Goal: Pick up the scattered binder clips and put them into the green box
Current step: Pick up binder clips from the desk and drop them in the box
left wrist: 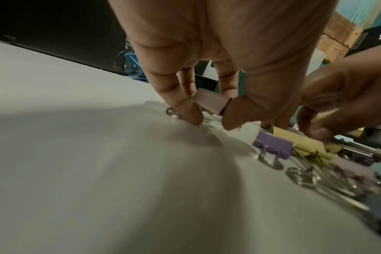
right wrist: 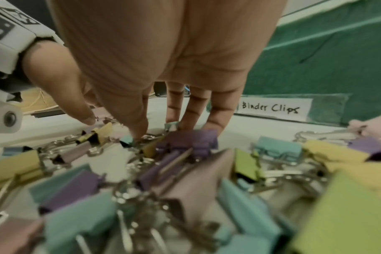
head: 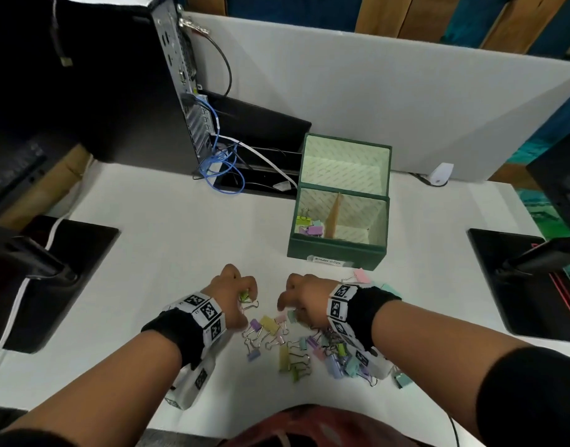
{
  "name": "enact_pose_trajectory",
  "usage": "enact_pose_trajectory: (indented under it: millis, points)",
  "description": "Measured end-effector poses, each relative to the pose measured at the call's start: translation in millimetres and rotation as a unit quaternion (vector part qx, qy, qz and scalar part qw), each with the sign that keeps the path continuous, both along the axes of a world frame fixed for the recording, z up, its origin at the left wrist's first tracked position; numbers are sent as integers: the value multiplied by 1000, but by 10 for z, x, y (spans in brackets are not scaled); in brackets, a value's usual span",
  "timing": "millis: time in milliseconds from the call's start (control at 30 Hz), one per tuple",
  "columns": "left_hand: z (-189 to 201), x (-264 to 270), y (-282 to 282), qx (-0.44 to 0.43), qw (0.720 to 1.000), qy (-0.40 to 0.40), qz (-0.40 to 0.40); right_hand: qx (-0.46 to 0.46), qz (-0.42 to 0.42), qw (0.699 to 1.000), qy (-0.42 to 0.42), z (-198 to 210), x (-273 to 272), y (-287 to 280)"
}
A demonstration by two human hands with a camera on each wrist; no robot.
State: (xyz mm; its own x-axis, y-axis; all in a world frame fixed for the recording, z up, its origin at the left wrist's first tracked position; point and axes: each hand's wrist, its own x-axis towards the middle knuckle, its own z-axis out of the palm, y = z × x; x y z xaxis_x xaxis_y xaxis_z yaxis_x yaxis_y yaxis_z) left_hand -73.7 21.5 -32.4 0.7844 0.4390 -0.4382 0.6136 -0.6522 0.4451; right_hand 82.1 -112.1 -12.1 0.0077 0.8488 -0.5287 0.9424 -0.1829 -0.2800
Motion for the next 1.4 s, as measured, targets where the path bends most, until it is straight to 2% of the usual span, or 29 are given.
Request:
enact_pose_trajectory:
  millis: [233,600,733,867,933,1033,1133,1233,1400]
  points:
    - [6,-38,-29,-18,999,-1,40,-13,46,999,-27,4,-37,30]
    - [111,-10,25,-58,991,-66,101,-41,-20,999,-12,8,151,58]
    - [201,63,48,-89,985,-85,123,-20,-98,994,53,84,197,44]
    - [339,195,91,-110,978,-114,139,4,-213,967,142,215,325,-14]
    - [434,271,115,-126,973,-131,145,21,-291,922,256,267,420,-56]
    - [591,418,133,-168,961,-157,151,62,-394,812,427,415,554,-161]
    - [679,600,147,-249,929,-203,182,99,-469,704,524,595,709,-245]
    - [786,798,126,-355,876,-234,226,143,-541,607,564,726,904,-253]
    - [850,1098,69,-429,825,-258,261,228,-632,518,529,778,1096,-260]
